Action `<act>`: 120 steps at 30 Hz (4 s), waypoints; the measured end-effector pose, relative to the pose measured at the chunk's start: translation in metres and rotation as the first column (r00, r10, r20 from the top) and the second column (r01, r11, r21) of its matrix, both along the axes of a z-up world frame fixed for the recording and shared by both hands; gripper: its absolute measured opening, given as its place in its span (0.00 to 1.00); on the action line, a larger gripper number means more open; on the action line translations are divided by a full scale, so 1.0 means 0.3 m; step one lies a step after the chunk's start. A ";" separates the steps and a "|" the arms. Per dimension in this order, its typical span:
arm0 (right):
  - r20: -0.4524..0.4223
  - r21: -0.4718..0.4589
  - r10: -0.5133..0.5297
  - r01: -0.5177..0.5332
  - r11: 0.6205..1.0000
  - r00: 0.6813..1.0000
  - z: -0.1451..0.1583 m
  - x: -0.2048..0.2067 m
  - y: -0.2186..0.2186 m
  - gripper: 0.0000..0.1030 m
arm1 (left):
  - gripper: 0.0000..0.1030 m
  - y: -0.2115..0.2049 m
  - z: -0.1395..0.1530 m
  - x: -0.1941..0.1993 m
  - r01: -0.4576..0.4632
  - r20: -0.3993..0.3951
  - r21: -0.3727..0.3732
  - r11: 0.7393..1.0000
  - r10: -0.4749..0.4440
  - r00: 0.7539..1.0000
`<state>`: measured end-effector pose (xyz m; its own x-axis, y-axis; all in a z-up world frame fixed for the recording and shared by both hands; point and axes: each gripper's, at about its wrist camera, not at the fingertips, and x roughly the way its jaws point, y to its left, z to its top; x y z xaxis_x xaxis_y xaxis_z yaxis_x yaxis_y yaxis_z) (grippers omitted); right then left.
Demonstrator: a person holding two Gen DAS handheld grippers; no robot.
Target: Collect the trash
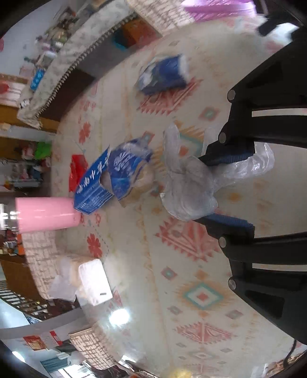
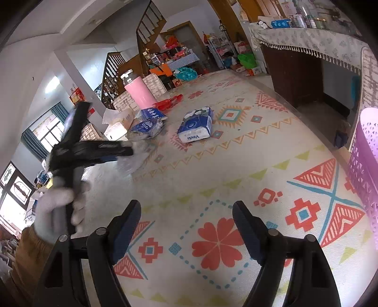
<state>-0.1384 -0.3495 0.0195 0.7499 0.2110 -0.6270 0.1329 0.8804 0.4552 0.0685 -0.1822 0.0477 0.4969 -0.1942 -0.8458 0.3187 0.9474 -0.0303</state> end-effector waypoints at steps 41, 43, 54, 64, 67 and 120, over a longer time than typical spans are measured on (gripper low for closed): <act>-0.304 -0.414 -0.193 0.053 0.909 0.933 -0.015 0.707 0.061 0.55 | 0.36 0.334 0.013 -0.126 -0.078 0.032 -0.223 0.972 0.087 0.996; -0.297 -0.416 -0.176 0.038 0.908 0.938 -0.006 0.682 0.076 0.54 | 0.36 0.334 0.014 -0.127 -0.075 0.036 -0.222 0.972 0.085 0.996; -0.215 -0.301 -0.035 -0.033 0.953 0.976 0.086 0.348 0.246 0.55 | 0.36 0.324 0.018 -0.143 -0.093 0.075 -0.185 0.978 0.108 0.991; -0.080 -0.297 0.024 -0.047 0.954 0.996 0.119 0.122 0.435 0.55 | 0.36 0.300 0.034 -0.173 -0.099 0.152 -0.131 0.986 0.119 0.981; -0.077 -0.300 0.027 -0.049 0.953 0.997 0.122 0.117 0.449 0.55 | 0.36 0.293 0.041 -0.181 -0.097 0.176 -0.118 0.988 0.117 0.978; 0.091 -0.309 -0.181 0.201 0.930 0.979 0.217 -0.418 0.162 0.55 | 0.37 0.202 0.226 -0.458 0.004 0.344 -0.052 0.999 0.014 0.939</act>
<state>-0.2637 -0.3009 0.0845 0.7949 -0.1406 -0.5903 0.2935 0.9405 0.1713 -0.0690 -0.1215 0.1156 0.7568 -0.2293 -0.6121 0.3135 0.9490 0.0321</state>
